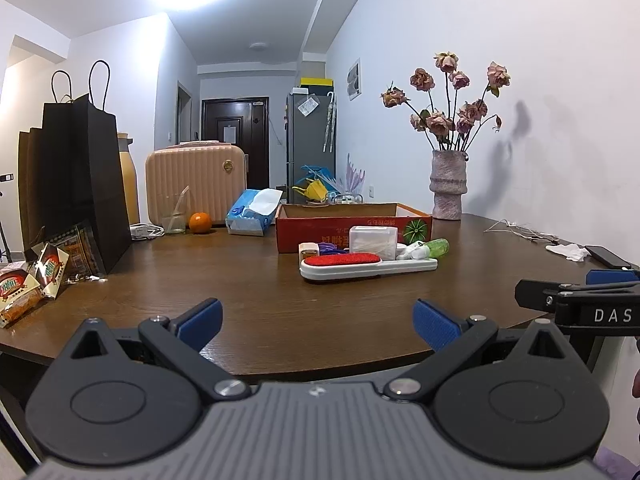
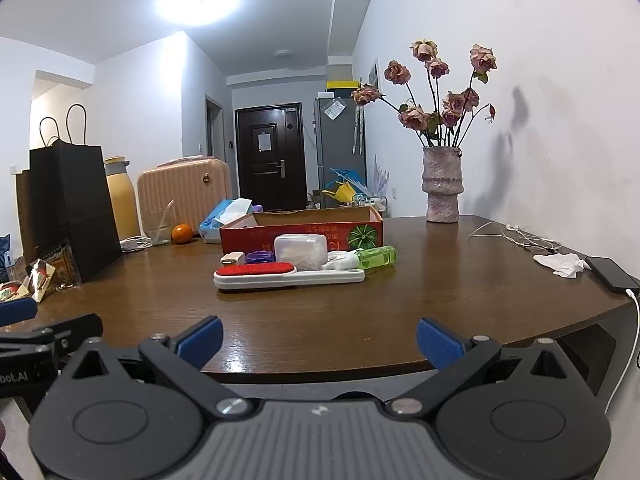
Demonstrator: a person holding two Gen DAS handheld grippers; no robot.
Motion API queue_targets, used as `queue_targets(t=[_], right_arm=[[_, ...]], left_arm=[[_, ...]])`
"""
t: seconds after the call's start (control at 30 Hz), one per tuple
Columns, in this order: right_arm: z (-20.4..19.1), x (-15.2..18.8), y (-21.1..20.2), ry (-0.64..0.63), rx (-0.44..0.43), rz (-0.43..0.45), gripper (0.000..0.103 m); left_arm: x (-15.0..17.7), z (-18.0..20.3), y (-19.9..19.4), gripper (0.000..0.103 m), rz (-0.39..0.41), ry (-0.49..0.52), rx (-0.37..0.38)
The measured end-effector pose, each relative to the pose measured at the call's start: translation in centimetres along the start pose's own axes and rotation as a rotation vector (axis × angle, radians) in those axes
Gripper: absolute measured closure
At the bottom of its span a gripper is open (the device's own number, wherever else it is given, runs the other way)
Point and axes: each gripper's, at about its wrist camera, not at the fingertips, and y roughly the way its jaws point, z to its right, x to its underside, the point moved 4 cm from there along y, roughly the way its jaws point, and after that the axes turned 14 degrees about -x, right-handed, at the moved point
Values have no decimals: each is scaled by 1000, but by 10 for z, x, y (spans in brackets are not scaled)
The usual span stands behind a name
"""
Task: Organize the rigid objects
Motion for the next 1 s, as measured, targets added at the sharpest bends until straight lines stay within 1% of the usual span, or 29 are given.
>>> queue_targets(t=[1.0], right_arm=[[-1,-2,-2,-4,0,14,0]], left_arm=[[-4,-3,-1,0,6,-5,1]])
